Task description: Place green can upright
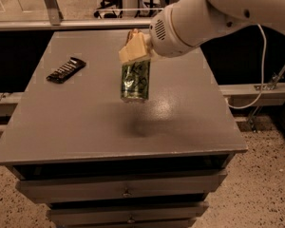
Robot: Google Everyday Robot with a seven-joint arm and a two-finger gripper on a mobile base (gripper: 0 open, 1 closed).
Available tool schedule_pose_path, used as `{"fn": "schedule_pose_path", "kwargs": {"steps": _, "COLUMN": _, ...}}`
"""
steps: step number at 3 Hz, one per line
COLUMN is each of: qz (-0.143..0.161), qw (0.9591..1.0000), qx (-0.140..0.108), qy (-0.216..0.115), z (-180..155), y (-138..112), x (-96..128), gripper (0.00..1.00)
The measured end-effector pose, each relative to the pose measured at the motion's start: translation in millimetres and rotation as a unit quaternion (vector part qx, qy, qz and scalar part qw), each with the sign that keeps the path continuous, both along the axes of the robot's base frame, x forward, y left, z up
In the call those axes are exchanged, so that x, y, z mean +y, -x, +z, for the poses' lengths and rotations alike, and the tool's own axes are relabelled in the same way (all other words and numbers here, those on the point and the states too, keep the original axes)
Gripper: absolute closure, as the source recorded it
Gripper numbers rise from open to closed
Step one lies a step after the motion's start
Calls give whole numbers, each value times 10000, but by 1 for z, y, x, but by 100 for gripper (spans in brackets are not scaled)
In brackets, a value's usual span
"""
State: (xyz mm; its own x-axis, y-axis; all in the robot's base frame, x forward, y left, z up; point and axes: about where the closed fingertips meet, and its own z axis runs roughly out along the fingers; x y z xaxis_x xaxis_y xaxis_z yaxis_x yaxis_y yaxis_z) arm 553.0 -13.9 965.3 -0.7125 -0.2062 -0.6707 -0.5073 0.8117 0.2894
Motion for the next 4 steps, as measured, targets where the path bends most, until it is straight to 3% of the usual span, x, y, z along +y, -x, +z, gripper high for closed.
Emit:
{"fn": "schedule_pose_path", "kwargs": {"steps": 1, "qz": 240, "qw": 9958, "qx": -838, "qy": 273, "z": 11, "y": 0, "x": -7, "gripper": 100}}
{"fn": "schedule_pose_path", "kwargs": {"steps": 2, "qz": 263, "qw": 9838, "qx": -1769, "qy": 148, "z": 40, "y": -4, "x": -14, "gripper": 100}}
{"fn": "schedule_pose_path", "kwargs": {"steps": 3, "qz": 452, "qw": 9644, "qx": -2586, "qy": -312, "z": 83, "y": -17, "x": -7, "gripper": 100}}
{"fn": "schedule_pose_path", "kwargs": {"steps": 4, "qz": 577, "qw": 9612, "qx": -2696, "qy": -125, "z": 83, "y": -13, "x": -4, "gripper": 100}}
